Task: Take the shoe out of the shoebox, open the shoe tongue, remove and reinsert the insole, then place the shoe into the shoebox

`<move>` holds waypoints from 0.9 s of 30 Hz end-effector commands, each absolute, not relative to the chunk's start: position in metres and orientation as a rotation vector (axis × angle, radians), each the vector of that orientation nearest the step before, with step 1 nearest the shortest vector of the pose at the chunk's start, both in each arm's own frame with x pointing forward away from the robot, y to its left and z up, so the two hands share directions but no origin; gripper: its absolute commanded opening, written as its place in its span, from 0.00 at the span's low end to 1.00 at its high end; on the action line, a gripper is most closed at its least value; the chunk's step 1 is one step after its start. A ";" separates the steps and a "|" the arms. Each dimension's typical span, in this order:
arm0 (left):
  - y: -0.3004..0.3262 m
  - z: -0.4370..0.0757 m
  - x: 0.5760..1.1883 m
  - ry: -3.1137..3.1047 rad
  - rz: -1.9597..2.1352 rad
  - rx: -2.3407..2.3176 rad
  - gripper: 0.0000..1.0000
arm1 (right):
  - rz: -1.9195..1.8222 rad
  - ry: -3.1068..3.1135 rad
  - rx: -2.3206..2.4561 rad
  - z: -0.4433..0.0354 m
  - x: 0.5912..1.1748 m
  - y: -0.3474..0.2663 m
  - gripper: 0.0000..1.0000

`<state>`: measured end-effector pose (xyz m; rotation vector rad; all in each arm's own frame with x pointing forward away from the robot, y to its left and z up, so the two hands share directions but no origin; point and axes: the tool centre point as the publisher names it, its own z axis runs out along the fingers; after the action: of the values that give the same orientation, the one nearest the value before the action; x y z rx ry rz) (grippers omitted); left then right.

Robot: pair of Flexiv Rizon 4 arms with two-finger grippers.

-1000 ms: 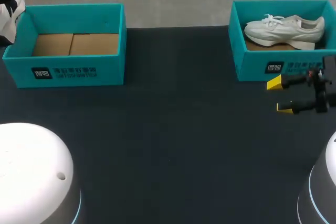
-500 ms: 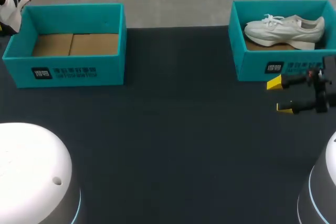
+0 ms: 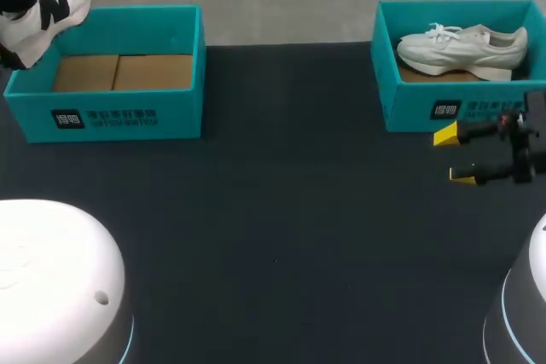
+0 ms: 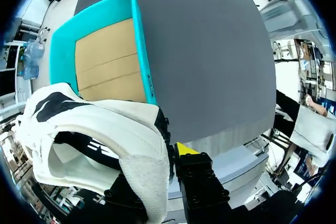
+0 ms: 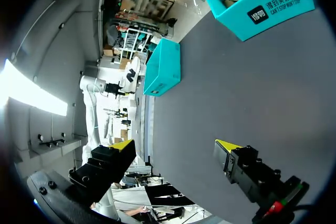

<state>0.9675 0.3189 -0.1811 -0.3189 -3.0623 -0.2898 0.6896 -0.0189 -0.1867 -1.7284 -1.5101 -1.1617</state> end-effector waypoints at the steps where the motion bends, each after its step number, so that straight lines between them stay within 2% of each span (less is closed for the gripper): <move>1: 0.319 -0.178 0.975 -3.044 -0.285 -0.313 0.00 | -1.163 -1.509 -1.732 -0.187 0.688 -0.018 1.00; 7: 0.319 -0.178 0.975 -3.044 -0.285 -0.313 0.00 | -1.163 -1.509 -1.732 -0.187 0.688 -0.018 1.00; 17: 0.341 -0.176 1.001 -2.847 -0.459 -1.266 0.00 | -1.163 -1.509 -1.732 -0.187 0.688 -0.018 1.00; 27: 0.342 -0.174 1.004 -2.415 -0.267 -2.057 0.00 | -1.163 -1.509 -1.732 -0.187 0.688 -0.018 1.00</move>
<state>1.0100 0.3385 -0.1748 -1.2078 -2.8409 -0.3747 0.6896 -0.0189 -0.1867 -1.7284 -1.5101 -1.1617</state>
